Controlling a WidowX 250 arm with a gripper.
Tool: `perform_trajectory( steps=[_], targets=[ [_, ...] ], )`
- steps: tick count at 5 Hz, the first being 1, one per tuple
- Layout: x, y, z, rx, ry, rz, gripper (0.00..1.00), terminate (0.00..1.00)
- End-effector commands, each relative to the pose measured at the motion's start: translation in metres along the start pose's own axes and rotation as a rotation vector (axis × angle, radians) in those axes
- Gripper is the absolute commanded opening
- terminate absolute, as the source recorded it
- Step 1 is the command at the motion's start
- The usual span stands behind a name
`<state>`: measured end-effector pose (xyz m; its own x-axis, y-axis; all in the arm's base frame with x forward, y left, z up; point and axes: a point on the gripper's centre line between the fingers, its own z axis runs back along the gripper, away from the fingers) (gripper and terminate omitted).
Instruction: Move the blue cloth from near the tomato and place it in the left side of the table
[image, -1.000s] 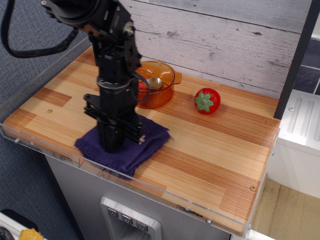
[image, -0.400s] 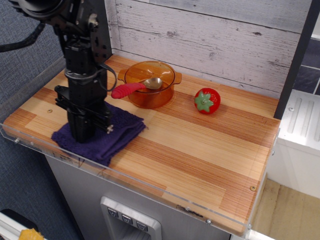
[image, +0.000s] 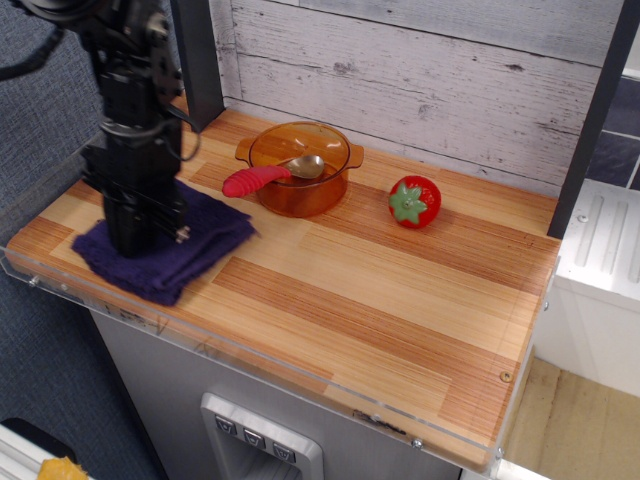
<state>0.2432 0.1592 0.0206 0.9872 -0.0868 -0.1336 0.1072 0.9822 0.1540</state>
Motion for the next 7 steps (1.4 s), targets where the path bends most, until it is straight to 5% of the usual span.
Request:
perform_trajectory(
  steps=[1, 5, 6, 7],
  targets=[
    [-0.007, 0.033, -0.001, 0.026, -0.045, 0.011, 0.0, 0.0],
    [0.002, 0.045, 0.068, 0.093, -0.211, 0.037, 0.0, 0.0],
    [0.007, 0.043, 0.085, 0.099, -0.251, 0.035, 1.0, 0.0],
    [0.021, 0.029, 0.102, 0.077, -0.256, 0.009, 1.0, 0.0]
  ],
)
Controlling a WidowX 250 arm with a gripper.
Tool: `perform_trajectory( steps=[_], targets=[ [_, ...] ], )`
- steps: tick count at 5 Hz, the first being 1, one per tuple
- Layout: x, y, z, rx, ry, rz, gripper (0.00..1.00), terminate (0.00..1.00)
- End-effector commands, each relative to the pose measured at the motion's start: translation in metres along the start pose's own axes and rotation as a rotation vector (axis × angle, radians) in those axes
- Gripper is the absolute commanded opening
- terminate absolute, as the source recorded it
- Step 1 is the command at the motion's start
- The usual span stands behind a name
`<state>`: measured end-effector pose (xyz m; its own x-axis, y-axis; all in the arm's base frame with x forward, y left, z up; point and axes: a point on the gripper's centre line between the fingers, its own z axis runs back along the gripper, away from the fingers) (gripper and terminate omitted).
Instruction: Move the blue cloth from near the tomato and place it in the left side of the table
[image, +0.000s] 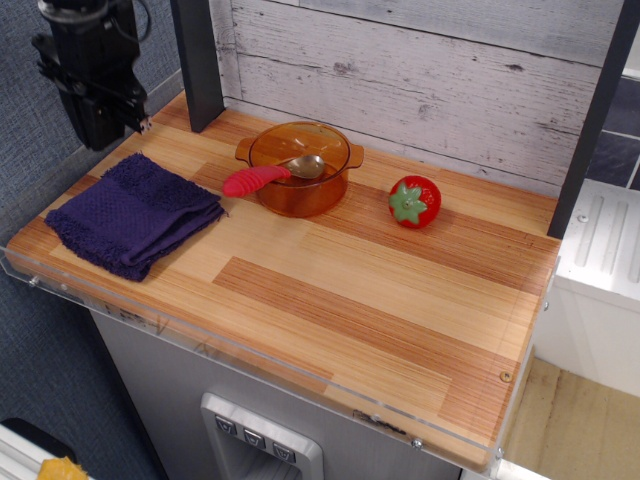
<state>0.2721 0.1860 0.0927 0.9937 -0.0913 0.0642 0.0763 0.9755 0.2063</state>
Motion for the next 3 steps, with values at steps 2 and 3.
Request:
perform_trajectory(
  steps=[2, 3],
  targets=[
    [0.046, -0.031, 0.045, -0.023, -0.078, -0.021, 1.0, 0.0],
    [0.061, -0.043, 0.051, -0.063, -0.107, -0.014, 1.0, 0.0]
  ],
)
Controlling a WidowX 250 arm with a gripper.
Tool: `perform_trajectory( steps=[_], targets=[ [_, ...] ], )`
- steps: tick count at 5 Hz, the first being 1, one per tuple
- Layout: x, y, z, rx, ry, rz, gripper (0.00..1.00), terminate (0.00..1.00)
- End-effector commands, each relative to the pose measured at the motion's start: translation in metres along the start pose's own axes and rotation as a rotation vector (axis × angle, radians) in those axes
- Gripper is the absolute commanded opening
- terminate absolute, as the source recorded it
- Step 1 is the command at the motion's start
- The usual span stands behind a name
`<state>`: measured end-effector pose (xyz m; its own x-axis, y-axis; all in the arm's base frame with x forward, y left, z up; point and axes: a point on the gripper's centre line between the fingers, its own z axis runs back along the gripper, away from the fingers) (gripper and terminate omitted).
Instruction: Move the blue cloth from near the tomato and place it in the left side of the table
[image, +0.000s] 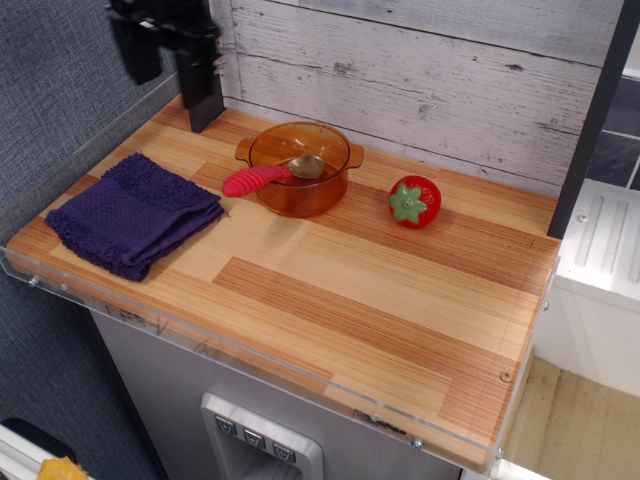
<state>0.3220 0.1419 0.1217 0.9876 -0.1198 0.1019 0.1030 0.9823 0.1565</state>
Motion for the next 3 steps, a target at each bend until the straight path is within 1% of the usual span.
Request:
perform_trajectory(
  steps=[1, 2, 3],
  targets=[
    [0.019, -0.0228, 0.0185, -0.02, -0.084, 0.015, 1.0, 0.0],
    [0.0243, -0.0321, 0.0186, -0.077, -0.092, 0.009, 1.0, 0.0],
    [0.0243, -0.0321, 0.0186, -0.077, -0.092, 0.009, 1.0, 0.0]
  ],
)
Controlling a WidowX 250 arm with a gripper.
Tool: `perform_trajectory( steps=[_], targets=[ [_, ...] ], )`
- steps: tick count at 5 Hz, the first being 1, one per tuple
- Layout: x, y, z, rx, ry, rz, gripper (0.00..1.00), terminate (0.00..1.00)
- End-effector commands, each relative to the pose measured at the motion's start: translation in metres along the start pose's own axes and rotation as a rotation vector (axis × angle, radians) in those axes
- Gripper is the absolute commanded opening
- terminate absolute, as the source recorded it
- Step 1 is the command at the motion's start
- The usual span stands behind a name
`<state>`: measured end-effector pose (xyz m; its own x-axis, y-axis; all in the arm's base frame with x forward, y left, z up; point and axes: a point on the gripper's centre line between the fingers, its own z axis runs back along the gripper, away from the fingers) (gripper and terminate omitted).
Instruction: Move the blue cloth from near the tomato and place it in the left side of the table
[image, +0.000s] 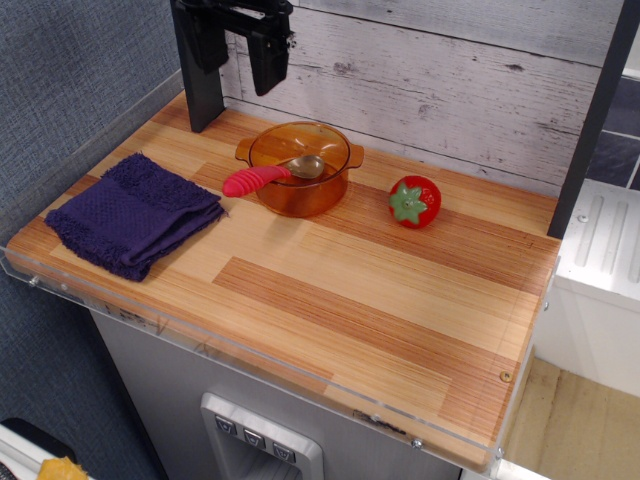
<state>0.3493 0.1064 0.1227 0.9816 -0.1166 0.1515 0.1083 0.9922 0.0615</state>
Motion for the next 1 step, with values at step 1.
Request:
perform_trajectory(
  steps=[1],
  targets=[
    [-0.0062, -0.0017, 0.0159, 0.018, -0.042, -0.002, 1.0, 1.0]
  ],
)
